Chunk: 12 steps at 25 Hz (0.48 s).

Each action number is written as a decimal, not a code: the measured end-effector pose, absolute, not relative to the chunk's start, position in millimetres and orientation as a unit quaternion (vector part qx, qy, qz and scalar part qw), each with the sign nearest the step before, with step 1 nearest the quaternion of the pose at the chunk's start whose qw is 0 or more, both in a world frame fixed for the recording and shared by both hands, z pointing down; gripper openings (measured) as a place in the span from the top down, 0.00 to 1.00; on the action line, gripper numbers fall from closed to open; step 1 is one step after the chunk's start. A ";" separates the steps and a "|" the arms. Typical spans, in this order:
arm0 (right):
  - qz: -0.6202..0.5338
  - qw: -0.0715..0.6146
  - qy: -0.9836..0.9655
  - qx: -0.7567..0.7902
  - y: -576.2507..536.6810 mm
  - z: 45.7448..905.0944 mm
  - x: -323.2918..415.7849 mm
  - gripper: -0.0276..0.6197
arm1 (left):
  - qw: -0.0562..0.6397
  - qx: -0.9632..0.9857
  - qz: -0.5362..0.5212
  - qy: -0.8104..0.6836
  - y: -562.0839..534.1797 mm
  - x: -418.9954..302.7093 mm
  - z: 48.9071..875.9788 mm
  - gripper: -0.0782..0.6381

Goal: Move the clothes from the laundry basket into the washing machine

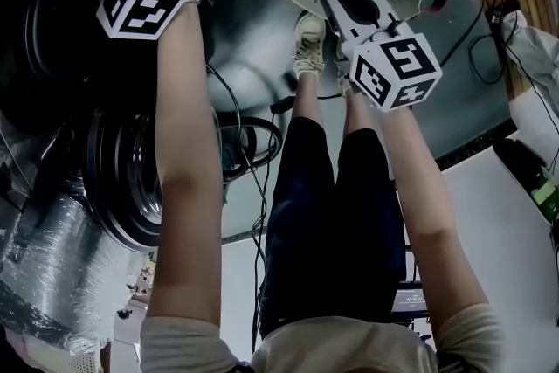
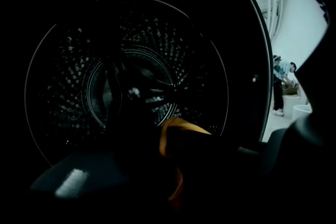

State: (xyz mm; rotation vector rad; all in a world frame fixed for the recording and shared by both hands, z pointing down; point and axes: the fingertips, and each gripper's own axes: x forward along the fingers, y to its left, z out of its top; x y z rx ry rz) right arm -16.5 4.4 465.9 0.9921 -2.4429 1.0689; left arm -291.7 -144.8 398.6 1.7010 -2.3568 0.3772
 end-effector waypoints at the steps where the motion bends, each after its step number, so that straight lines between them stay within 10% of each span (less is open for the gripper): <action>1: 0.373 0.145 -0.849 0.345 4.7 466.0 -16.6 0.94 | 0.114 0.566 0.135 -0.805 -141.3 -293.1 407.6 0.85; 6: 0.382 0.140 -0.848 0.341 8.6 466.8 -20.0 0.94 | 0.198 0.526 0.124 -0.818 -120.9 -298.6 441.9 0.58; 12: 0.388 0.143 -0.841 0.348 11.7 469.5 -13.0 0.94 | 0.210 0.536 0.098 -0.811 -81.0 -271.1 431.7 0.53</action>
